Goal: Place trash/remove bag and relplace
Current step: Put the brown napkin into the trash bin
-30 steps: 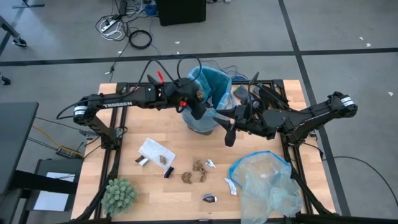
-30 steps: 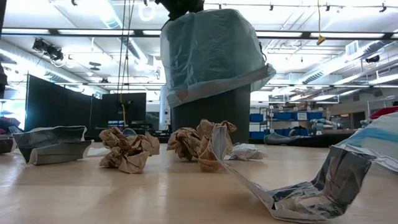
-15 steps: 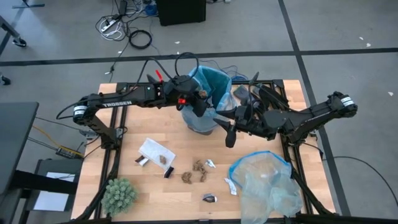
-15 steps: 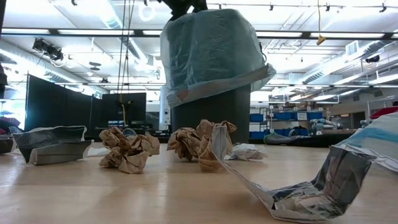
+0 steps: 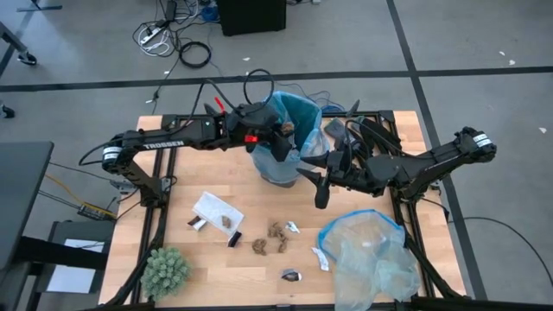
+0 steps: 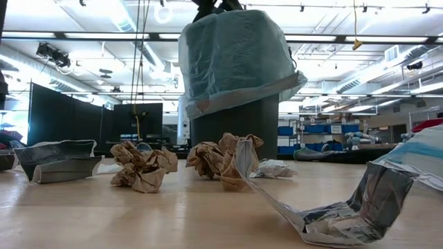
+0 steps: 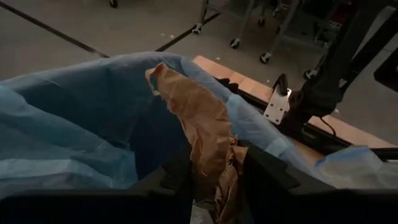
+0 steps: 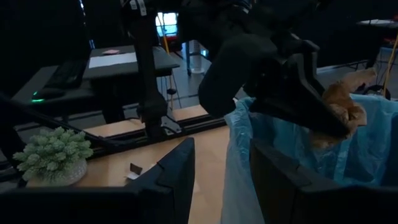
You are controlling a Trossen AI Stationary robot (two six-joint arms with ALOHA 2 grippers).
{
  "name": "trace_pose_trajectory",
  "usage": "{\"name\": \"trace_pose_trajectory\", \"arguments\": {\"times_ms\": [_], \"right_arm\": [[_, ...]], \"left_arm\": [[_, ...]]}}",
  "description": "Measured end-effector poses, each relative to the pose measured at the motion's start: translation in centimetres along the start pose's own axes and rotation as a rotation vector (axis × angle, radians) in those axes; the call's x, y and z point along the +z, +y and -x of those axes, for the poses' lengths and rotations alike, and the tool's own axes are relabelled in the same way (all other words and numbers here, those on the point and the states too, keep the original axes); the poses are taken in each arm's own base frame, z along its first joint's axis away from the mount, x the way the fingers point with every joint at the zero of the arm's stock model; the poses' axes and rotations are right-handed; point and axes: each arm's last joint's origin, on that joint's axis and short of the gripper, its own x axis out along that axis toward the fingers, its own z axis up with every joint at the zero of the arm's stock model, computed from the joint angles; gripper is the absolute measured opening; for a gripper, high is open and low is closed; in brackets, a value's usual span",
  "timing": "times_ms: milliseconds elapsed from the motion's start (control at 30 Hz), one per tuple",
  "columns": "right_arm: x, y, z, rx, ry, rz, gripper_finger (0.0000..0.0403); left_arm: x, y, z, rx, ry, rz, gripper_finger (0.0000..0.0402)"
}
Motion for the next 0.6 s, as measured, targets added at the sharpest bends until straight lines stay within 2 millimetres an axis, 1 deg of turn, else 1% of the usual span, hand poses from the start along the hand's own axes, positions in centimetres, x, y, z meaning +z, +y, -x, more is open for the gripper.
{"name": "trace_pose_trajectory", "arguments": {"times_ms": [167, 267, 367, 500, 600], "right_arm": [[-0.01, 0.14, 0.1, 0.007, 0.0, 0.0, 0.014], [-0.03, 0.15, 0.11, 0.008, 0.002, 0.001, 0.014], [-0.1, 0.14, 0.11, 0.007, 0.009, 0.007, 0.0142], [-0.12, 0.13, 0.1, 0.007, 0.01, 0.008, 0.0141], [-0.18, 0.15, 0.11, 0.009, 0.015, 0.012, 0.0143]], "left_arm": [[-0.06, 0.0, -0.01, 0.002, 0.005, 0.001, 0.0129], [-0.17, -0.02, -0.01, -0.012, 0.02, -0.007, 0.015], [-0.4, -0.06, 0.0, -0.042, 0.051, -0.012, 0.0195], [-0.73, -0.18, -0.32, -0.045, 0.068, -0.094, 0.0273], [-0.71, -0.22, -0.29, -0.039, 0.066, -0.061, 0.0312]]}}
